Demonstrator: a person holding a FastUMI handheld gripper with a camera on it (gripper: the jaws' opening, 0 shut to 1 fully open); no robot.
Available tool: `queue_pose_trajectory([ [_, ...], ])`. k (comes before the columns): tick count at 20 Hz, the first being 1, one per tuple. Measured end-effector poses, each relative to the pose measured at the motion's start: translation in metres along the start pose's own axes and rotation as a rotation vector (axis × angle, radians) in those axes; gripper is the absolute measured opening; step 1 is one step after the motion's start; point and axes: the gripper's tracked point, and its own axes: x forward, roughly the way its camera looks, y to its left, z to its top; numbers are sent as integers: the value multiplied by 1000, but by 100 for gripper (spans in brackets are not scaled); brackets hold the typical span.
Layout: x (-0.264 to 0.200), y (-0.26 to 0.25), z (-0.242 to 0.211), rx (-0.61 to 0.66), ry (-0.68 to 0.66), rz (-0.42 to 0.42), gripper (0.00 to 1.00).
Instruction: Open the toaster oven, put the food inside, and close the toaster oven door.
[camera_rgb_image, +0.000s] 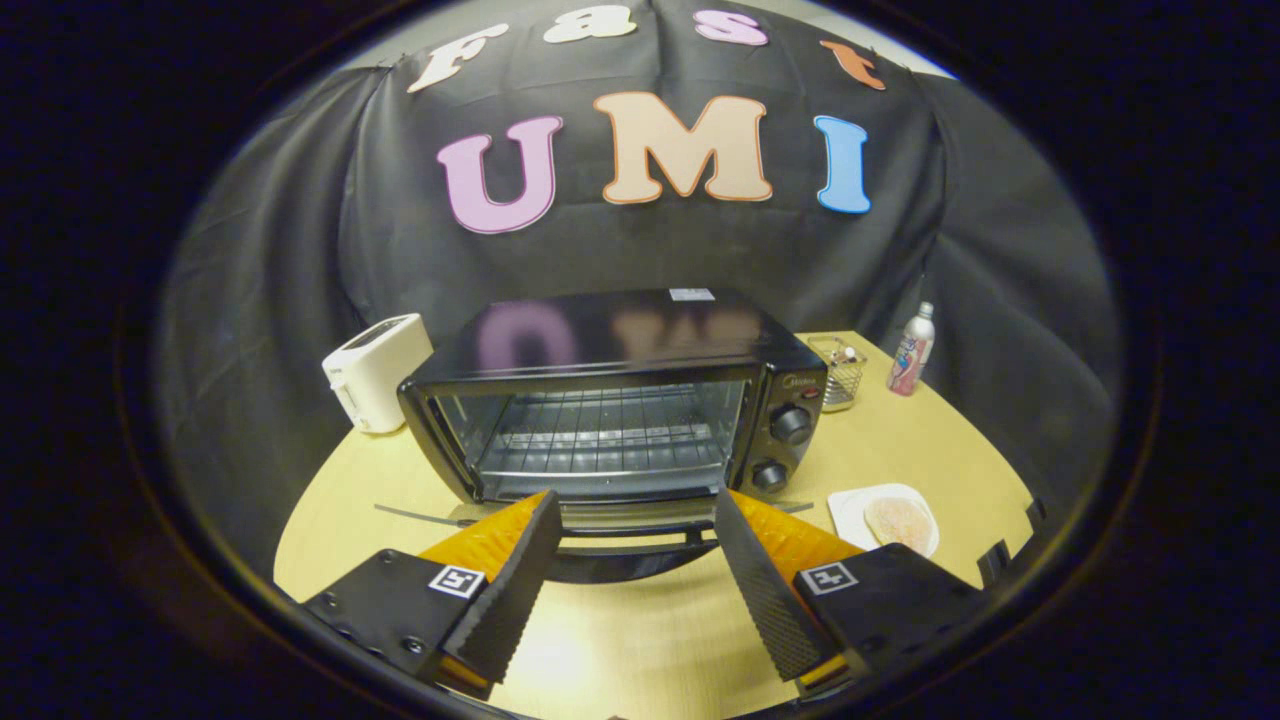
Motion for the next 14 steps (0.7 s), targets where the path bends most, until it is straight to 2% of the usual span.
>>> queue_pose_trajectory([
  [5, -7, -3, -24, -22, 55, -9, 98],
  [14, -2, -10, -101, -58, 253, -27, 98],
])
